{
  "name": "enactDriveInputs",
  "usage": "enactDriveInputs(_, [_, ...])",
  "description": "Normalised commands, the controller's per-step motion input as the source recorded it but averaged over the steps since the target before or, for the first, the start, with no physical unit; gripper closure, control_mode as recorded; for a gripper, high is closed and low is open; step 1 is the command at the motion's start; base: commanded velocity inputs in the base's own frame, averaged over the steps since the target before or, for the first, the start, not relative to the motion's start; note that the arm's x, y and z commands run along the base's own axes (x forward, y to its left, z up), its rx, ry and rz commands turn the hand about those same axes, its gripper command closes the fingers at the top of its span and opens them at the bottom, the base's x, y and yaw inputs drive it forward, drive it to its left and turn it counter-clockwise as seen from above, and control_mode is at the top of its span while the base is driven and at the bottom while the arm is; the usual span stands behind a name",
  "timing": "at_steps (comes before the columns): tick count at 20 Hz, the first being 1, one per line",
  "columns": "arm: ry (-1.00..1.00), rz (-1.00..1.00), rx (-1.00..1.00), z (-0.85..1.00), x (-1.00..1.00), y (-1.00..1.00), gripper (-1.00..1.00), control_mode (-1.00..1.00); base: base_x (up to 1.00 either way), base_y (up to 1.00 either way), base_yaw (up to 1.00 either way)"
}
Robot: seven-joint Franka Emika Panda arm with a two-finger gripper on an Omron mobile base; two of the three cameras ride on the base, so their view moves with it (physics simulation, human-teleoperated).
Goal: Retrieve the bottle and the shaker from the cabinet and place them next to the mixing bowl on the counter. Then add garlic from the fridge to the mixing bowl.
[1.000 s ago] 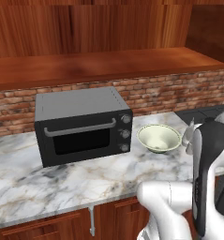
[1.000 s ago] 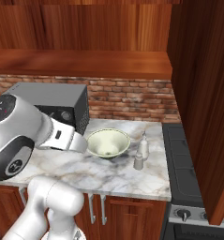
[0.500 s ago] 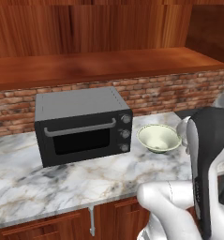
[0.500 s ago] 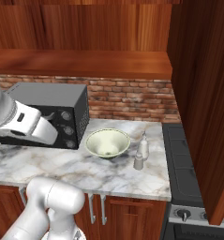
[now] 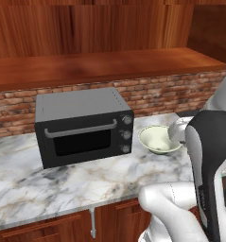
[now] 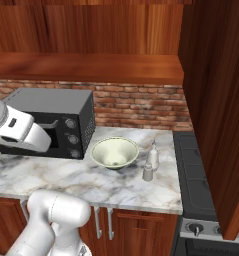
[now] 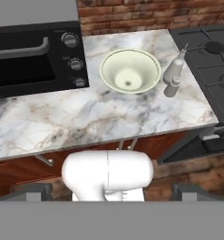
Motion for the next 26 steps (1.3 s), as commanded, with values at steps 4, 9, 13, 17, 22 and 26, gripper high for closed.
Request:
enactDriveInputs(4, [-0.02, 0.14, 0.09, -0.03, 0.01, 0.0, -1.0, -1.0, 0.0, 0.0, 0.0])
enactDriveInputs(9, [0.0, 0.04, 0.0, 0.01, 0.07, 0.01, -1.0, -1.0, 0.0, 0.0, 0.0])
enactDriveInputs(13, [0.0, 0.0, 0.0, 0.0, 0.01, 0.0, -1.0, -1.0, 0.0, 0.0, 0.0])
enactDriveInputs(17, [0.0, 0.0, 0.0, 0.0, 0.0, 0.0, -1.0, 1.0, -0.05, 0.0, 0.0])
enactDriveInputs(22, [0.0, 0.0, 0.0, 0.0, 0.0, 0.0, -1.0, 1.0, -0.88, -0.26, 0.02])
enactDriveInputs(26, [0.0, 0.0, 0.0, 0.0, 0.0, 0.0, -1.0, 1.0, -0.89, -0.21, 0.39])
